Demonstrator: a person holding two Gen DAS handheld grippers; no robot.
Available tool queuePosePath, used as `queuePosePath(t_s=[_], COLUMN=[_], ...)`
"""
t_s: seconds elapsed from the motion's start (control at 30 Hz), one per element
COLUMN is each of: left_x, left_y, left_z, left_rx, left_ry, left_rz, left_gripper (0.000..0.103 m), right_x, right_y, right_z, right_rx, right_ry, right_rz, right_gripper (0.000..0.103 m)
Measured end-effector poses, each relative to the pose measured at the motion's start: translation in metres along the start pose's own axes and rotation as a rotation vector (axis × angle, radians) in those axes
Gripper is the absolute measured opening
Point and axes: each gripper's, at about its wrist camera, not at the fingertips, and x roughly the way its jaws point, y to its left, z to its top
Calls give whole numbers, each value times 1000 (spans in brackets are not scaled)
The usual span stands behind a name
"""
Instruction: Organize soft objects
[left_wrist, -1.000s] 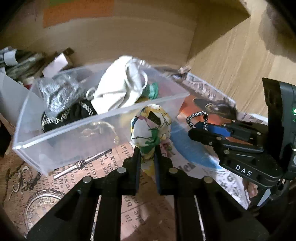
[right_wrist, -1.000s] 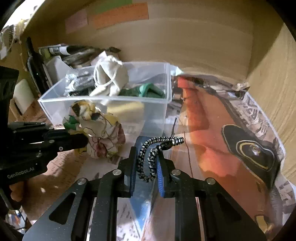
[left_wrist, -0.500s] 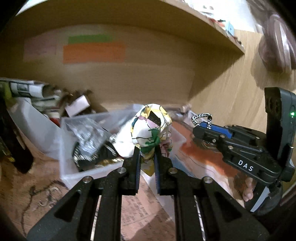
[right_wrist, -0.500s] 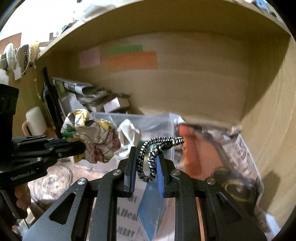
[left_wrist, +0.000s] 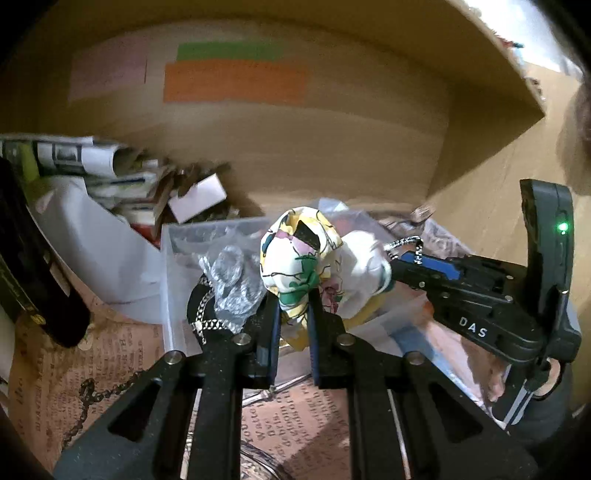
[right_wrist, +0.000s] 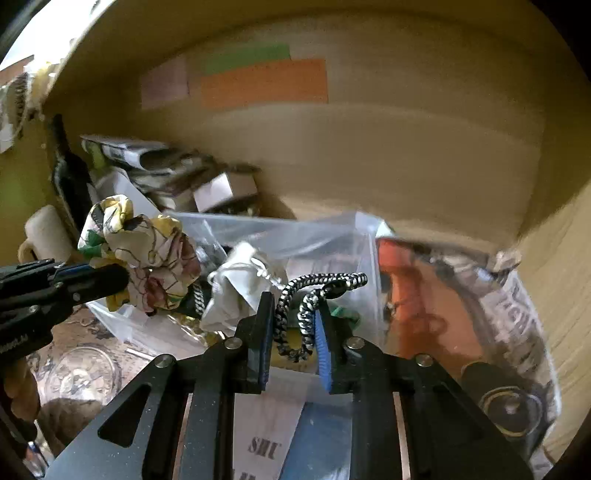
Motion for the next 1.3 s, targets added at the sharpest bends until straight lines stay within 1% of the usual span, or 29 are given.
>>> queuePosePath(t_s=[0.07, 0.17, 0.27, 0.3, 0.33, 0.37, 0.43, 0.47, 0.53, 0.7, 0.9, 1.0, 1.07, 1.17, 1.2, 1.3], left_x=[8, 19, 25, 26, 25, 27, 22, 19, 8, -19, -60, -78, -91, -107, -113, -129], left_y=[3, 6, 8, 9, 10, 11, 12, 13, 13, 13, 7, 3, -1, -6, -7, -11], left_z=[-2, -5, -8, -8, -9, -9, -10, -10, -10, -6, 4, 9, 10, 9, 9, 7], left_rx=[-5, -10, -14, -17, -19, -21, -22, -23, -25, -22, 7, 18, 32, 50, 55, 55], left_ry=[18, 50, 73, 79, 85, 86, 77, 68, 40, -40, -176, -237, -286, -334, -350, -385], left_rz=[4, 8, 11, 5, 0, 0, 2, 3, 12, 38, 81, 102, 126, 151, 155, 153], left_gripper=[12, 12, 13, 14, 17, 19, 30, 32, 40, 43, 44, 48, 51, 53, 55, 65], right_x=[5, 8, 7, 6, 4, 2, -2, -4, -8, -29, -68, -91, -106, -124, -128, -140], right_y=[0, 1, 1, 1, 1, 2, 3, 3, 5, 5, 11, 17, 20, 24, 25, 30], right_z=[-2, -4, -5, -5, -5, -6, -7, -7, -8, -5, 7, 13, 17, 20, 20, 20], right_rx=[1, -2, -6, -8, -10, -14, -23, -28, -35, -17, -7, -7, -8, -5, -5, -1], right_ry=[21, 41, 46, 45, 43, 42, 34, 31, 30, -17, -145, -221, -266, -321, -335, -370], right_rz=[2, -2, -15, -18, -20, -22, -25, -29, -33, -21, -15, -10, -8, 3, 7, 11], right_gripper=[20, 26, 40, 48, 55, 59, 67, 68, 70, 70, 71, 77, 77, 77, 77, 79])
